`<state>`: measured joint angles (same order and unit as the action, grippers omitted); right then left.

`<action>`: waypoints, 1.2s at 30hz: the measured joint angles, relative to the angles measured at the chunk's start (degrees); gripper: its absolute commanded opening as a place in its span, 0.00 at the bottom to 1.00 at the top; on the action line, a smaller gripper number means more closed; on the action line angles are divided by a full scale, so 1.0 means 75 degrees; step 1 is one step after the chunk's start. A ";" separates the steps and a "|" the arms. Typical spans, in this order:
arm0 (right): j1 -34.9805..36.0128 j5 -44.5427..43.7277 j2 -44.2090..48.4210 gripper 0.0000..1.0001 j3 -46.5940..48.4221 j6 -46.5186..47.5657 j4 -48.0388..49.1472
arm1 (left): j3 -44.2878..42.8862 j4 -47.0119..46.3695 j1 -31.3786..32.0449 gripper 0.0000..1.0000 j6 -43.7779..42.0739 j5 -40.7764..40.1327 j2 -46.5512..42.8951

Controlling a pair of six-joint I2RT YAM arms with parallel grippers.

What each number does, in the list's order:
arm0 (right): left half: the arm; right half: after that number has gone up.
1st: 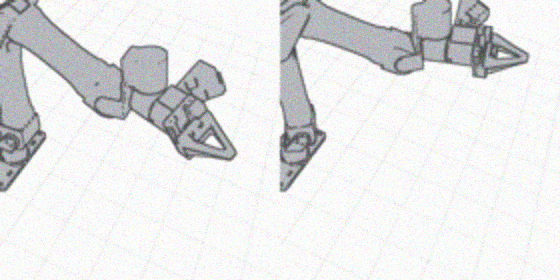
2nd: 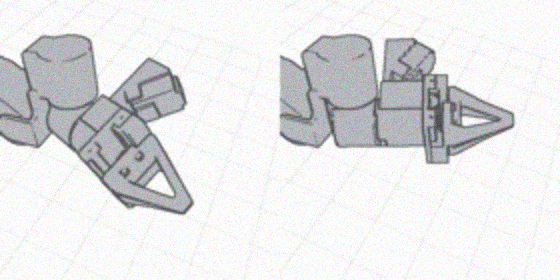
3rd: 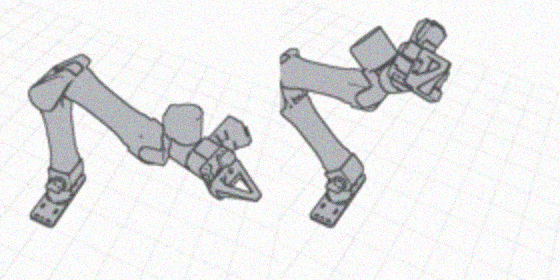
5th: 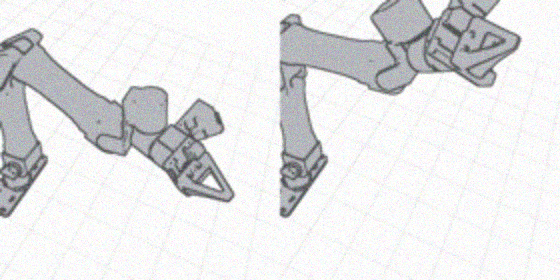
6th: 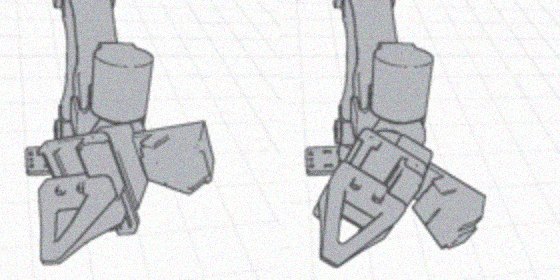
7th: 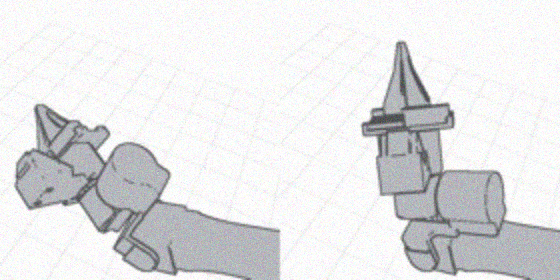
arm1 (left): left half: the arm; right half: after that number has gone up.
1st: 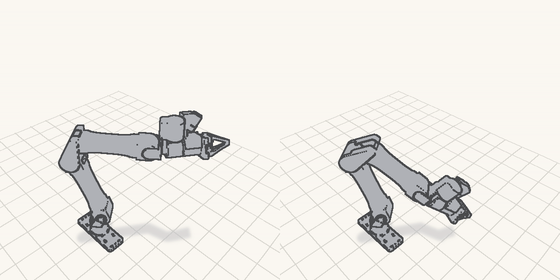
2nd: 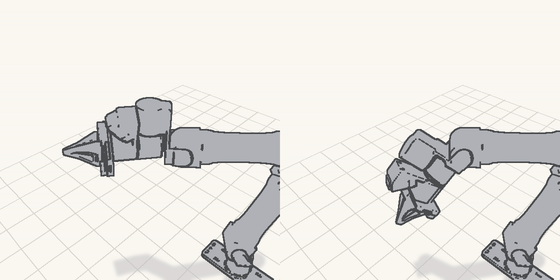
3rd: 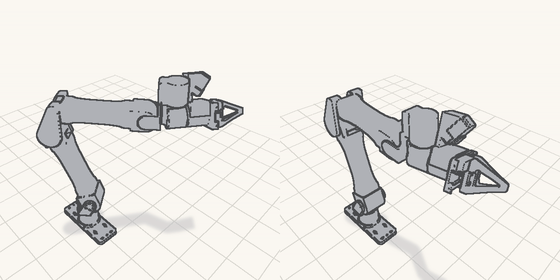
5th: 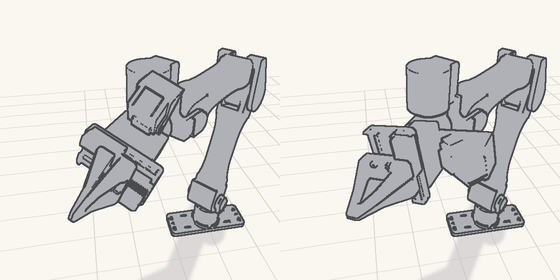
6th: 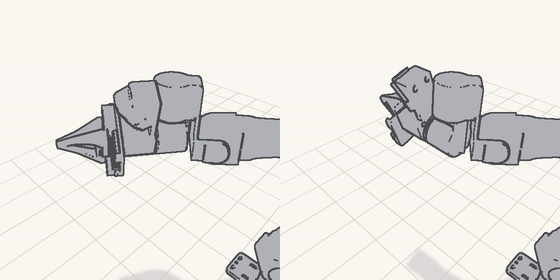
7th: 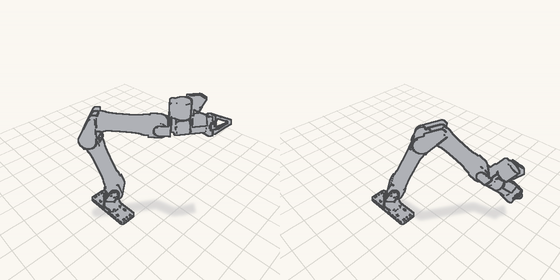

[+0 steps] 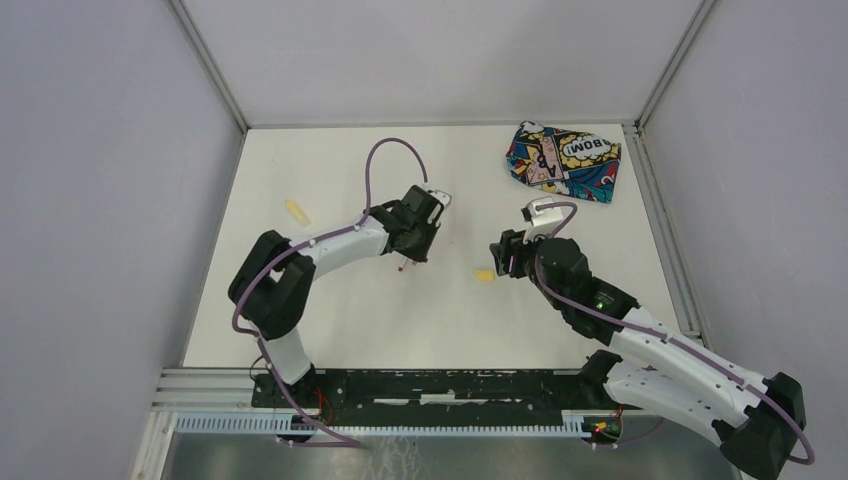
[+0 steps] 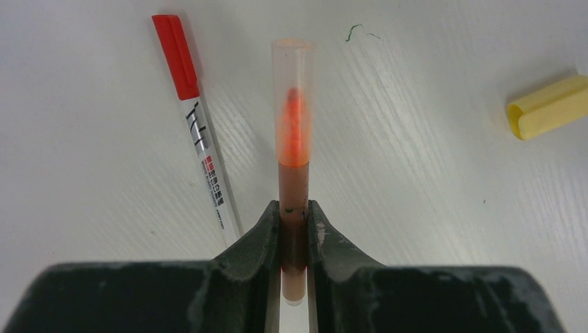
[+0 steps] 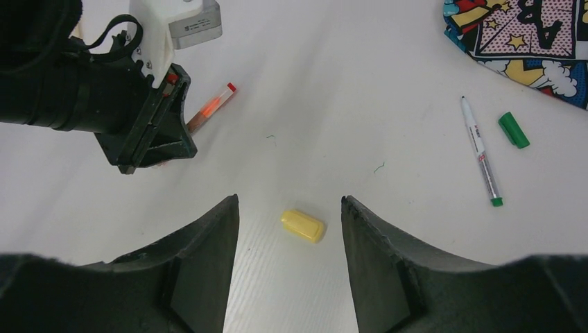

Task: Insert the pens into the pen caps

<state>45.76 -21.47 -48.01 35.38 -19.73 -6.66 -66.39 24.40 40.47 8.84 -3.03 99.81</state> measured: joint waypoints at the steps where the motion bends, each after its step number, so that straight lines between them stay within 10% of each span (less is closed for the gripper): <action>1: 0.0000 0.0000 0.0023 0.61 -0.0006 -0.0003 0.0000 | -0.0058 0.0006 0.0000 0.10 0.0050 -0.0023 0.0102; 36: -0.0055 -0.0029 -0.0009 0.62 -0.0070 0.0175 -0.0303 | -0.0376 0.0245 0.0000 0.36 0.0300 -0.0612 0.0886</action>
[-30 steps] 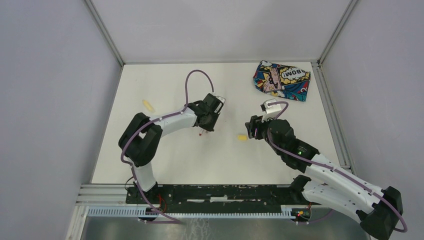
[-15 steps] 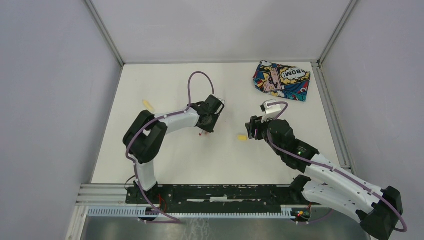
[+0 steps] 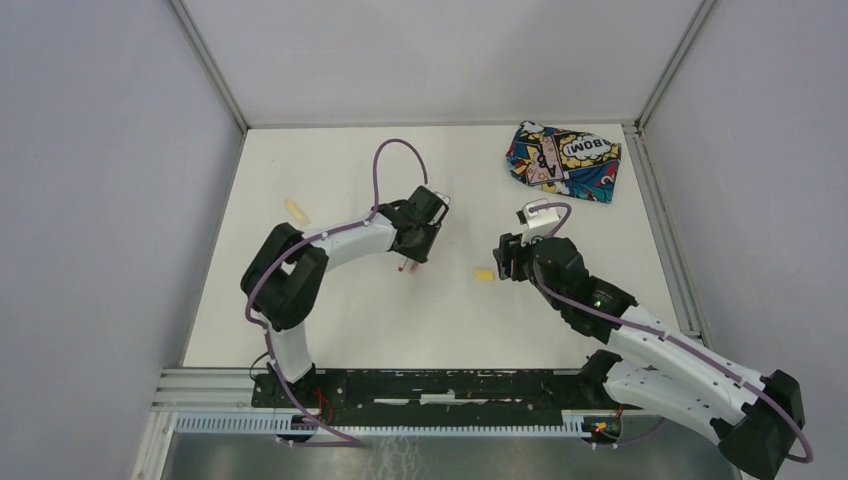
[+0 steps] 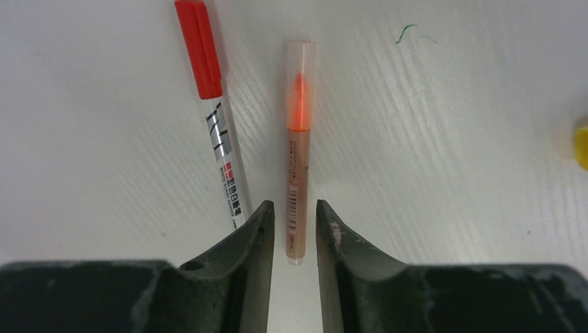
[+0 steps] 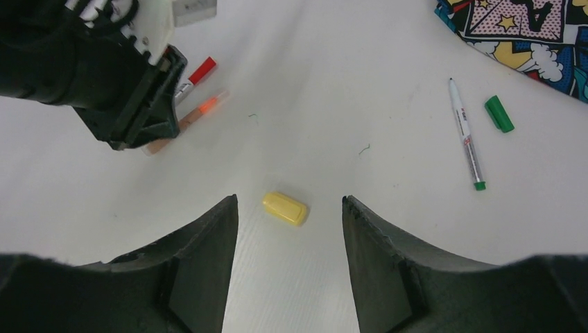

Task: Insert the pens into the pen caps

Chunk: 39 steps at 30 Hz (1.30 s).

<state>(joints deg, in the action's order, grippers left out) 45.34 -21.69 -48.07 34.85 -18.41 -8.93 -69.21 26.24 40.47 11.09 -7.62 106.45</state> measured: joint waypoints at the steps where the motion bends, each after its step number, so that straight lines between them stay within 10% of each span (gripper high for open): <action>1: -0.0023 0.0000 -0.0052 0.62 0.0047 0.0058 -0.0087 | -0.0032 0.0052 0.0000 0.36 0.0000 0.0000 -0.0087; 39: -0.4951 0.2436 -0.5068 0.61 0.2127 0.1594 -0.0985 | -0.0052 -0.1979 -0.0385 0.38 -0.0574 0.0691 -0.3037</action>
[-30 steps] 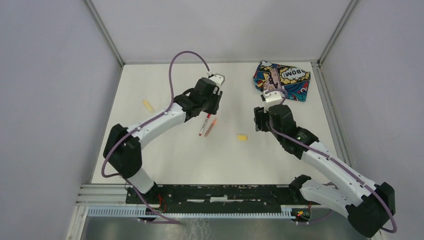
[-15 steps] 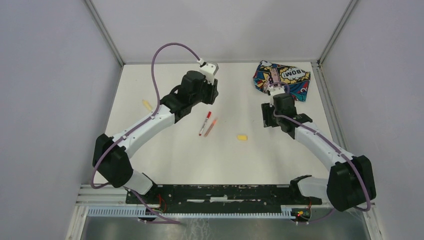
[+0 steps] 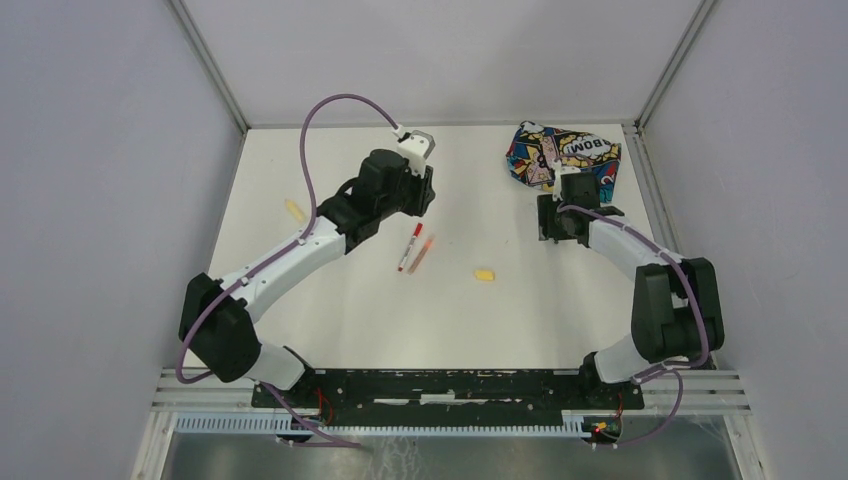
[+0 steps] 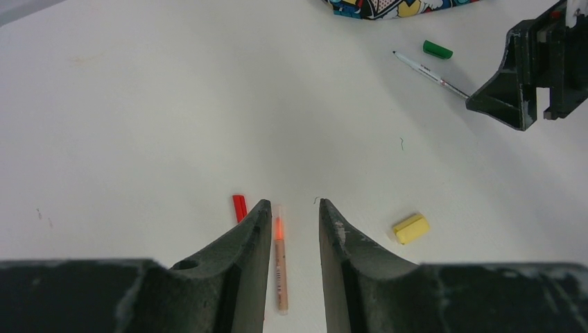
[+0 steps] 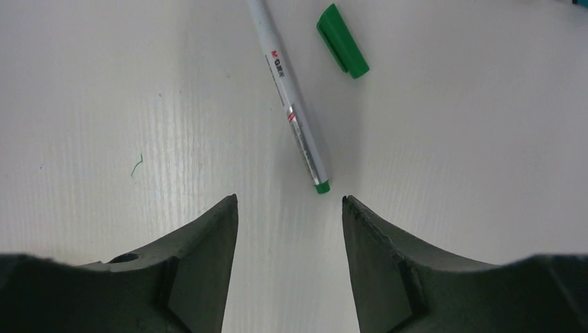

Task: Insert the pens into the pen caps

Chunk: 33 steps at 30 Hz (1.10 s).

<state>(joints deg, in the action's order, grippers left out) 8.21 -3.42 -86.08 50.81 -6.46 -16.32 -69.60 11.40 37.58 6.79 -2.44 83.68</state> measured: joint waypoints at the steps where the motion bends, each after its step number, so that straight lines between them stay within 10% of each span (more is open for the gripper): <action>1: -0.0041 0.0032 -0.0125 0.61 0.0099 0.0038 0.0020 | 0.0009 0.0000 0.0000 0.38 0.0000 -0.0003 -0.0009; 33: -0.0367 0.0256 -0.2177 0.18 0.1282 0.0796 -0.0114 | 0.0082 0.0000 -0.0003 0.37 -0.0003 -0.0064 -0.0236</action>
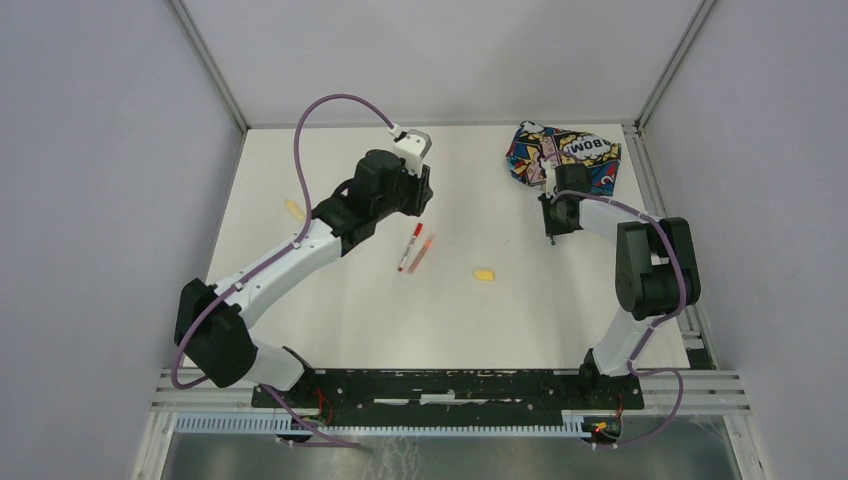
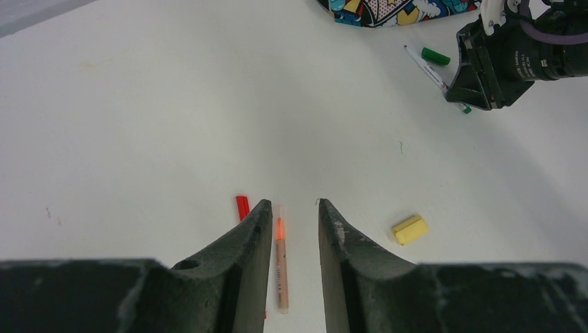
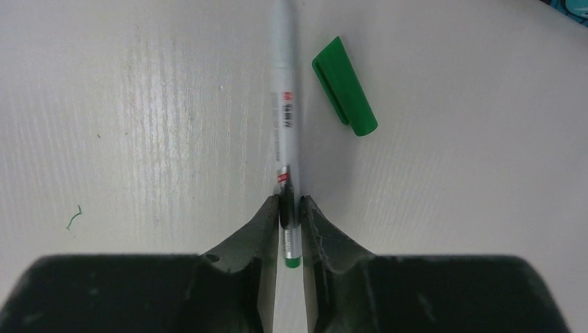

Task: Insert the pens into the pen caps

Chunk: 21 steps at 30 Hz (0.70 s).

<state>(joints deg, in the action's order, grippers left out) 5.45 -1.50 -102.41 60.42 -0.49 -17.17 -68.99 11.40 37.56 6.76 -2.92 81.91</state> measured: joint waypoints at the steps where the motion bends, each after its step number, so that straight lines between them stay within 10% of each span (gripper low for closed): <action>1: 0.0000 0.0012 0.0000 0.16 0.0000 0.0020 -0.0009 | 0.0000 0.0000 0.0003 0.37 0.0000 0.0000 0.0000; 21: 0.0664 0.1970 0.1542 0.07 -0.1495 -0.0201 0.0793 | 0.0251 -0.0411 -0.0216 0.43 0.0050 0.0274 -0.0035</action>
<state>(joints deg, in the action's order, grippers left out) 10.44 13.28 -90.85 49.21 -2.00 -11.22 -67.11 8.32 35.94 7.14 -0.86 81.65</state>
